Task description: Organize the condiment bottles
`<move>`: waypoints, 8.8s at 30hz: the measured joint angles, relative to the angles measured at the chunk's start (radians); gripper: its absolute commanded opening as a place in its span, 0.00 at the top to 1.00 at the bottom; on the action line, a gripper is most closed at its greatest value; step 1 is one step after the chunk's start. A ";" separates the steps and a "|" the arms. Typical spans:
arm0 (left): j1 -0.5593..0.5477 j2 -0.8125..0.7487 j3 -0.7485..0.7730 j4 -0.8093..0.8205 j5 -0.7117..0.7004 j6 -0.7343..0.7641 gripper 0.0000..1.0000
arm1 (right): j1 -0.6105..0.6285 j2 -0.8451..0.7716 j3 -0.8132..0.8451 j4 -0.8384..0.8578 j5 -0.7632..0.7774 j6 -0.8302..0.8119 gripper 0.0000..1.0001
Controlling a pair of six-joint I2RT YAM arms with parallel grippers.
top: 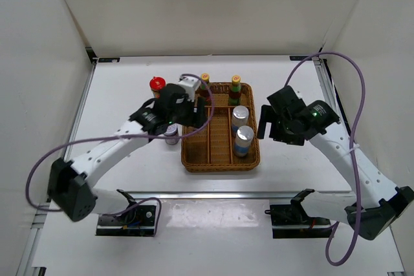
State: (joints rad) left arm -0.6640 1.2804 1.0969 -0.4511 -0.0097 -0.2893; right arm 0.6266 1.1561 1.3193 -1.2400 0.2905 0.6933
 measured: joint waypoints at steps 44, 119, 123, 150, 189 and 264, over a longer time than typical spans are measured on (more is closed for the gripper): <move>0.061 -0.086 -0.032 -0.046 -0.302 -0.232 0.00 | -0.167 0.136 0.171 0.032 0.058 -0.323 0.01; -0.138 0.298 0.206 -0.072 -0.079 -0.050 0.00 | -0.174 0.180 0.112 0.092 -0.005 -0.382 0.01; -0.083 0.159 0.206 -0.066 -0.231 -0.048 0.00 | -0.174 0.180 0.109 0.091 -0.005 -0.382 0.01; 0.326 0.365 0.199 -0.069 -0.160 -0.113 0.62 | -0.174 0.180 0.109 0.091 -0.005 -0.382 0.01; 0.082 0.372 0.302 -0.100 -0.140 -0.173 0.88 | -0.174 0.180 0.089 0.091 -0.013 -0.382 0.01; 0.470 0.496 0.362 0.067 -0.055 0.066 0.00 | -0.174 0.180 0.089 0.116 -0.003 -0.382 0.01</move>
State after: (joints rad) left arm -0.1936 1.7763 1.4590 -0.3840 -0.0650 -0.2237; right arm 0.4530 1.3357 1.4078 -1.1236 0.2878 0.3115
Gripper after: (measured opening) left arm 0.984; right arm 0.994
